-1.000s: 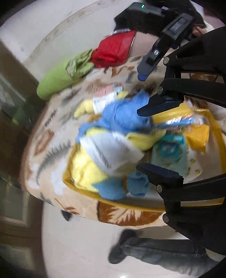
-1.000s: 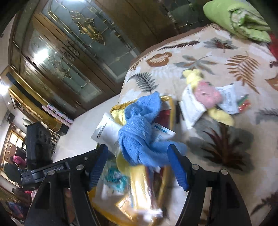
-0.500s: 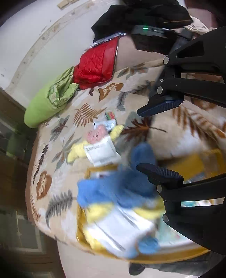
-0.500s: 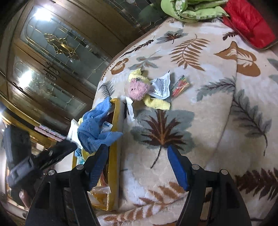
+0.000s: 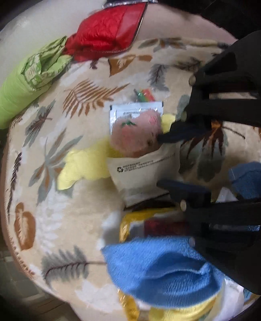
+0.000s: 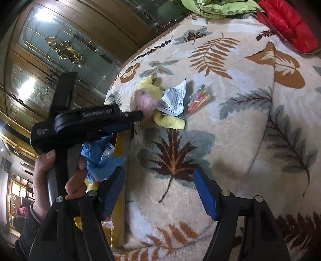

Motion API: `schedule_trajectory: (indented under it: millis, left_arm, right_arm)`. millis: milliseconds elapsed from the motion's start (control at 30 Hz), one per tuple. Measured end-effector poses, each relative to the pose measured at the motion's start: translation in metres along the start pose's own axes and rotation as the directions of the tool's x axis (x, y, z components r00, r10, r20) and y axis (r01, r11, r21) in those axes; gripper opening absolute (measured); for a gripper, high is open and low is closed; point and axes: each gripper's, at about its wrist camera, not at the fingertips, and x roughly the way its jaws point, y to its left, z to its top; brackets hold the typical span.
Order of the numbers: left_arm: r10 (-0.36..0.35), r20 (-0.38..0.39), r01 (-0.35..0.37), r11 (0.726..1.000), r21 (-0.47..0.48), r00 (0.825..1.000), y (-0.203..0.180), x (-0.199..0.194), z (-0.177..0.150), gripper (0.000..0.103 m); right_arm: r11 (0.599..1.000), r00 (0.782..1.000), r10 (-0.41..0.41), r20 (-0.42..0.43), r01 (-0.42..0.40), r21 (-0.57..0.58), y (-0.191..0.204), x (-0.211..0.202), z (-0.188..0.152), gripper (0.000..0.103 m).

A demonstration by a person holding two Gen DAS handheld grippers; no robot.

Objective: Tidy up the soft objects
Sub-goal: 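Grasp the pink pom-pom with the right tool while the left tool grasps a white packet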

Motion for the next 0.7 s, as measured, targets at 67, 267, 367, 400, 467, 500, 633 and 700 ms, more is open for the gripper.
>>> schedule_trajectory:
  millis: [67,267,367,400,467,500,633,700]
  left_arm:
    - [0.035,0.042,-0.037,0.998,0.043,0.998,-0.003,-0.008,-0.005,0.021]
    - [0.021,0.082,-0.028,0.997,0.077,0.996,0.005,-0.026,-0.020,0.009]
    - [-0.011,0.107,0.007,0.999,0.044,0.994,0.015,-0.033,-0.023,0.008]
    - [-0.024,0.119,0.020,0.999,0.035,0.993,0.017,-0.035,-0.022,0.008]
    - [-0.046,0.129,0.043,0.999,0.025,0.991,0.022,-0.039,-0.022,0.008]
    - [-0.047,0.131,0.045,0.999,0.024,0.990,0.023,-0.039,-0.021,0.007]
    - [-0.124,0.165,0.125,0.992,0.003,0.979,0.034,-0.045,-0.023,0.007]
    - [-0.162,0.184,0.164,0.986,0.003,0.969,0.036,-0.050,-0.023,0.007]
  right_arm:
    - [1.000,1.000,0.001,0.003,-0.001,-0.001,0.002,0.006,0.011,0.071]
    - [1.000,1.000,0.027,0.010,-0.027,-0.015,0.015,0.025,0.046,0.071]
    - [0.998,1.000,-0.001,-0.003,0.001,-0.068,0.028,0.045,0.058,0.071]
    - [0.996,1.000,-0.013,-0.011,0.012,-0.084,0.031,0.054,0.060,0.071]
    - [0.994,0.999,-0.007,-0.036,0.003,-0.113,0.037,0.067,0.062,0.070]
    - [0.990,0.999,-0.018,-0.051,0.010,-0.141,0.042,0.073,0.062,0.070]
    - [0.989,0.993,-0.065,-0.095,0.052,-0.139,0.039,0.078,0.048,0.067]
    - [0.994,0.995,-0.027,-0.100,0.017,-0.106,0.034,0.075,0.042,0.067]
